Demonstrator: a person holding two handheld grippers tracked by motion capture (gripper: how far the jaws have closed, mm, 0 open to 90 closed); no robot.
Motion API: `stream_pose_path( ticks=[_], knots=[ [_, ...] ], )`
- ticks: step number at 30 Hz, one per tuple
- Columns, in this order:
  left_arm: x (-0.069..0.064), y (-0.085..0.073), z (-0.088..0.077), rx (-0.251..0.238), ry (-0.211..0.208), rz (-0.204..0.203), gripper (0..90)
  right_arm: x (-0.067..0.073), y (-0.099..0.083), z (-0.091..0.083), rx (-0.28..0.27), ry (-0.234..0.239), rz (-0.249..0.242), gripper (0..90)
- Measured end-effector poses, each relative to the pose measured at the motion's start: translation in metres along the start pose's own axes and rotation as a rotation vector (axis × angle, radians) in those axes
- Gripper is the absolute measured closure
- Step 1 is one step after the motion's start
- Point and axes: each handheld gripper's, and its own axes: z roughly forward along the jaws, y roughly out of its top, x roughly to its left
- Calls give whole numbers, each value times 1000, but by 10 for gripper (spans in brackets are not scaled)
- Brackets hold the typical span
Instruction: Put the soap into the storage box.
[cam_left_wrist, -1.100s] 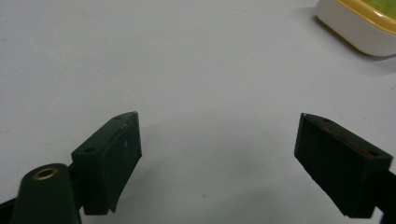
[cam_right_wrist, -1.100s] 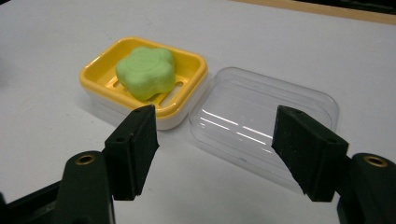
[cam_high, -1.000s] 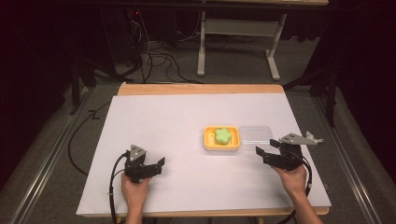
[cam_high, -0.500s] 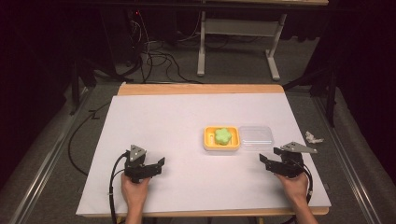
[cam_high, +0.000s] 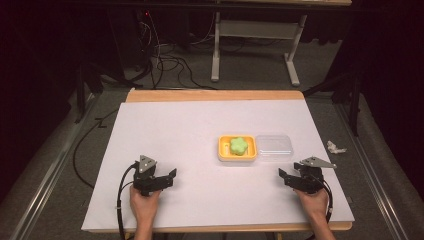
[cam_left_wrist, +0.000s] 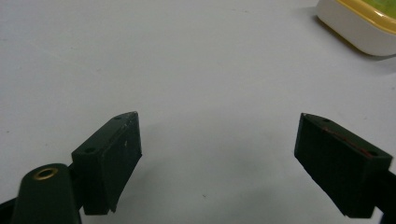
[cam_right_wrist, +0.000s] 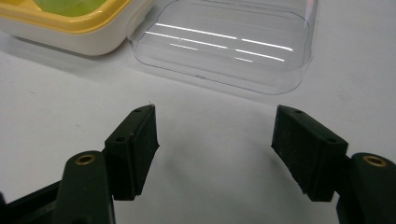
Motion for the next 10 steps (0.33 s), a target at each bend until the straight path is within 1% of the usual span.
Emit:
stream_pose_path(
  ticks=[4,6,10],
  knots=[
    [0,0,0,-2,0,-1,153,2,0,2,10,-11,-16,315],
    [0,0,0,-1,0,0,153,3,0,3,17,-16,-32,313],
    [0,0,0,-2,0,1,153,5,0,3,26,-23,-39,313]
  ],
)
